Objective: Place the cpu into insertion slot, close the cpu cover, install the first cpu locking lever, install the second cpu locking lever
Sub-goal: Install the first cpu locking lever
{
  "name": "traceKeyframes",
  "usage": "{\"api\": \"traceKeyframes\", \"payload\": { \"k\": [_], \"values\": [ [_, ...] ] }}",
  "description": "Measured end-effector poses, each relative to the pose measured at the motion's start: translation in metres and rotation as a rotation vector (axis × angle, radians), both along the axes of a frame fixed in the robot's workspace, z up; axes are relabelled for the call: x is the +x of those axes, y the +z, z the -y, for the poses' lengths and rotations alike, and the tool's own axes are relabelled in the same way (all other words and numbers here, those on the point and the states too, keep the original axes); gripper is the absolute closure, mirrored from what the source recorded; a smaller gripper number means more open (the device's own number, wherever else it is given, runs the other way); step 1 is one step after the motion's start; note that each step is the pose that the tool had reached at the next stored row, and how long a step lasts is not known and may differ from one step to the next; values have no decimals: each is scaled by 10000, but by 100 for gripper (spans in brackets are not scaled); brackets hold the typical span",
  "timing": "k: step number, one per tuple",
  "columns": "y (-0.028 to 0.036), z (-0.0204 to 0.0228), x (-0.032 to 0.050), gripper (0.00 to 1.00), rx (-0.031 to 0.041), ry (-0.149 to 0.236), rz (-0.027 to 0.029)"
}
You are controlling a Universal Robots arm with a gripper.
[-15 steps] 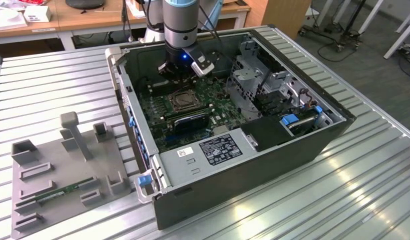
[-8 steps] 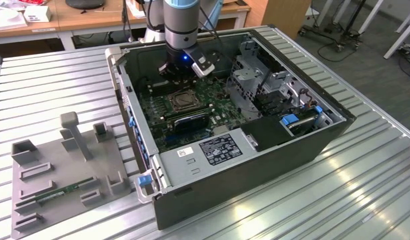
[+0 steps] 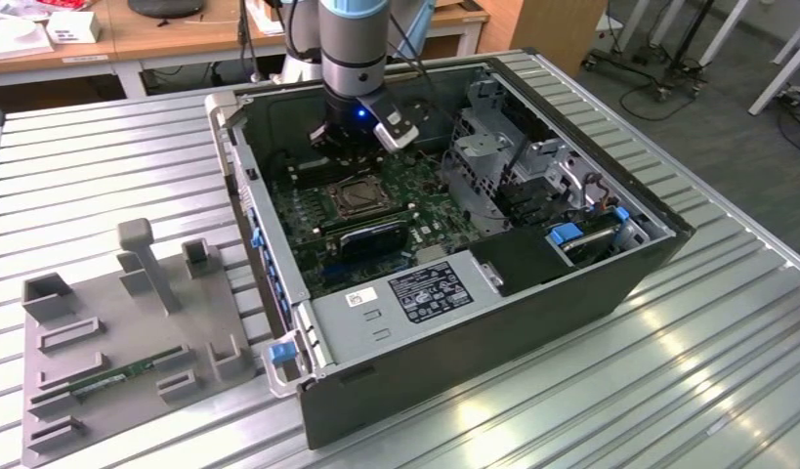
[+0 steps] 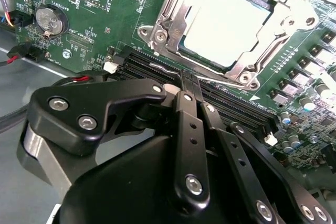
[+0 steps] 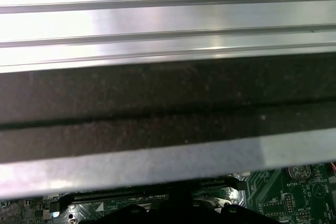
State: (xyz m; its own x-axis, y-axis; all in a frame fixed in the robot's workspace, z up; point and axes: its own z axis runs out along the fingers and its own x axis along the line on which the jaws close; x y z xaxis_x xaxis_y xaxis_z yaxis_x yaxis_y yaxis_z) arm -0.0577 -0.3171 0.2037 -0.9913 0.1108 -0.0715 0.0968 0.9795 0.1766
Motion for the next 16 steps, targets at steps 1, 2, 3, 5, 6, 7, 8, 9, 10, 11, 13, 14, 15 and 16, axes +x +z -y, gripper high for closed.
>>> {"api": "traceKeyframes", "payload": {
  "k": [1,2,3,5,6,7,8,9,10,11,13,14,15,16],
  "values": [
    [-1,-2,0,89,-1,0,0],
    [-2,-3,0,89,-1,0,0],
    [-5,-4,0,89,-2,0,-1],
    [-11,-6,0,89,-6,0,-2],
    [-14,-9,0,89,-8,-1,-2],
    [-15,-13,0,89,-8,-2,-1],
    [-16,-15,0,89,-6,-1,0],
    [-17,-16,0,89,-7,1,-1],
    [-18,-18,0,89,-6,1,-1],
    [-19,-20,1,89,-6,1,-1],
    [-21,-22,3,89,-5,-1,-1],
    [-22,-22,6,89,-6,-1,-2],
    [-24,-23,10,89,-6,-1,-1],
    [-25,-24,14,89,-7,0,-1]
  ]
}}
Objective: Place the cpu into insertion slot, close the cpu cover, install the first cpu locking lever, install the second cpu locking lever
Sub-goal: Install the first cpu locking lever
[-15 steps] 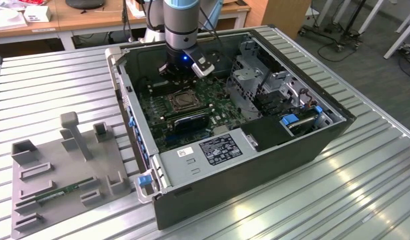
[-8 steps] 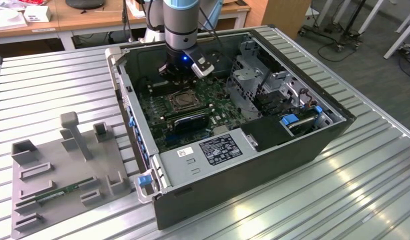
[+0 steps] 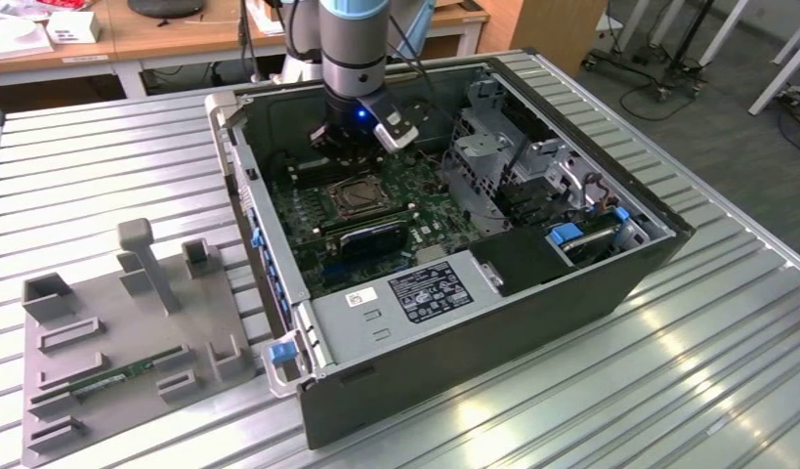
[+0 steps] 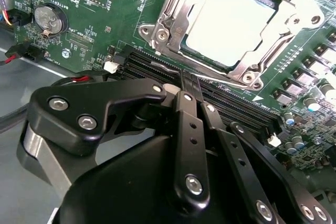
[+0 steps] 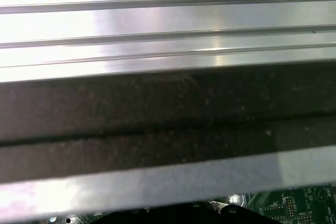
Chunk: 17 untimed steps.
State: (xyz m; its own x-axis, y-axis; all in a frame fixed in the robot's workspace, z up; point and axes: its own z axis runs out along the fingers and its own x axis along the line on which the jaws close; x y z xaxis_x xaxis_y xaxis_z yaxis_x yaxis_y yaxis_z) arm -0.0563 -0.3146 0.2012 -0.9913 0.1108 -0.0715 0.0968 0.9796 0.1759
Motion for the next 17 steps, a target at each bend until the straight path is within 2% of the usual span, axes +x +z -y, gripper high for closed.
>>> {"api": "traceKeyframes", "payload": {
  "k": [11,17],
  "values": [
    [-8,-29,43,89,0,0,0],
    [-11,-32,48,89,-1,0,1]
  ]
}}
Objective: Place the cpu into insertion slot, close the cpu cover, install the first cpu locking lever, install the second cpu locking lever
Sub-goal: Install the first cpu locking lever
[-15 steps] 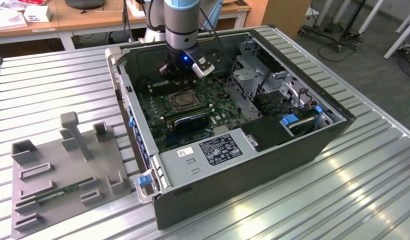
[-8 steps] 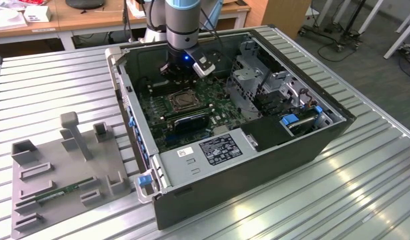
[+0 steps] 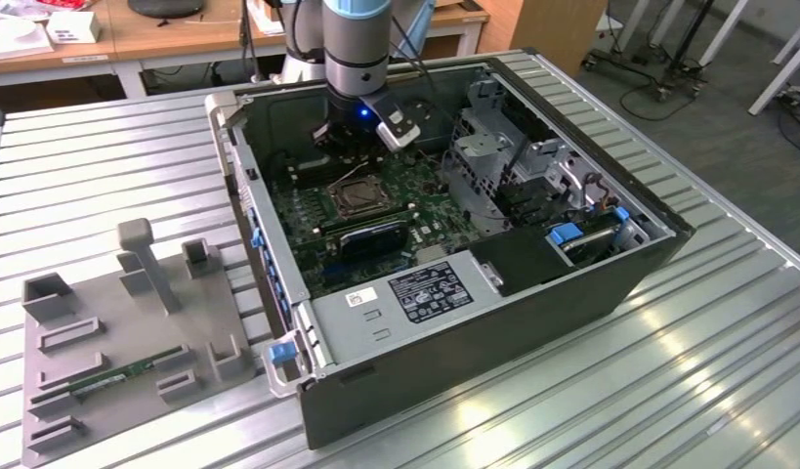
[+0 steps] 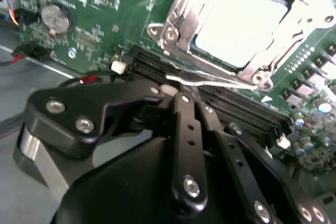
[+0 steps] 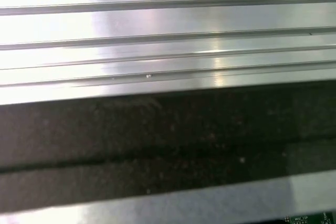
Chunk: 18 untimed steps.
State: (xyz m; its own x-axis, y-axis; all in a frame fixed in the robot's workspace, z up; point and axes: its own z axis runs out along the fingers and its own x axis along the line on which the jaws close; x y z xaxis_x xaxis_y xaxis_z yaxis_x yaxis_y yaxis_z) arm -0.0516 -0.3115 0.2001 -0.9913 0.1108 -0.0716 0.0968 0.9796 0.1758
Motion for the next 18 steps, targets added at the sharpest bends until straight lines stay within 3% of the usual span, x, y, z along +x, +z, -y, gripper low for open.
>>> {"api": "traceKeyframes", "payload": {
  "k": [11,18],
  "values": [
    [2,1,0,89,-6,0,-2],
    [139,1,-1,89,-4,0,1]
  ]
}}
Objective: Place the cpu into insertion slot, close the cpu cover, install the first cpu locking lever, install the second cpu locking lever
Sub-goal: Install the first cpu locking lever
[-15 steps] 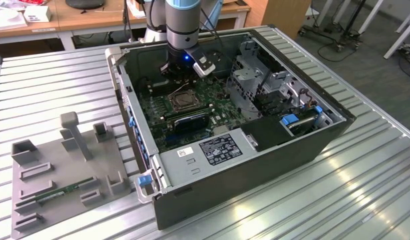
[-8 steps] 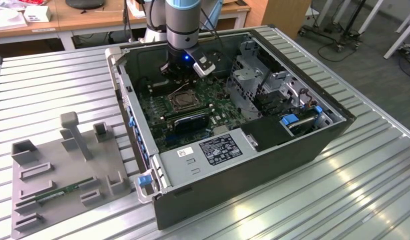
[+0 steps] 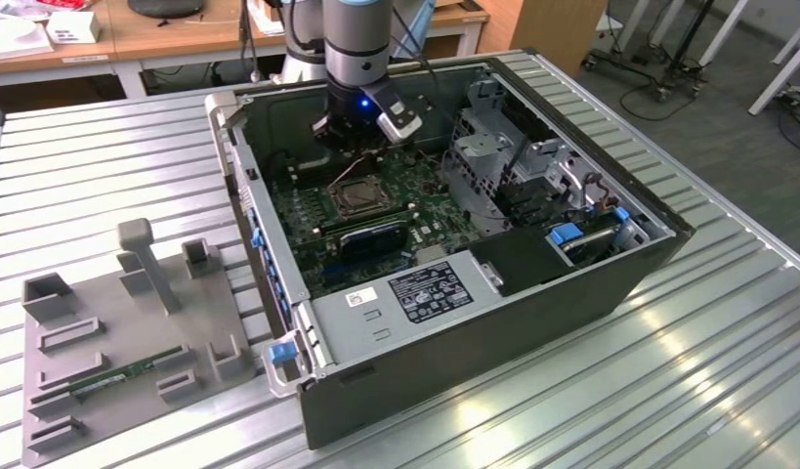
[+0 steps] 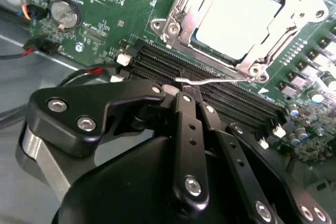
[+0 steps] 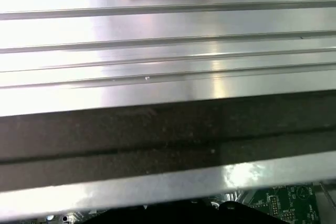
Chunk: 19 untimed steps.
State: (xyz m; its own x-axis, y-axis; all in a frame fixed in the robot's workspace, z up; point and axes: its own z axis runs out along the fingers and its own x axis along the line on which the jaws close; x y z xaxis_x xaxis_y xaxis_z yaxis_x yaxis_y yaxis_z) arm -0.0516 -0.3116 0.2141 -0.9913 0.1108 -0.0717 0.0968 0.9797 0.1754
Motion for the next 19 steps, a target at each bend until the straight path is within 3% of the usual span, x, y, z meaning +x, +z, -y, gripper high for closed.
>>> {"api": "traceKeyframes", "payload": {
  "k": [4,12,19],
  "values": [
    [2,0,-36,89,0,1,5],
    [0,-19,-198,89,0,-2,15],
    [25,-50,-250,89,0,0,51]
  ]
}}
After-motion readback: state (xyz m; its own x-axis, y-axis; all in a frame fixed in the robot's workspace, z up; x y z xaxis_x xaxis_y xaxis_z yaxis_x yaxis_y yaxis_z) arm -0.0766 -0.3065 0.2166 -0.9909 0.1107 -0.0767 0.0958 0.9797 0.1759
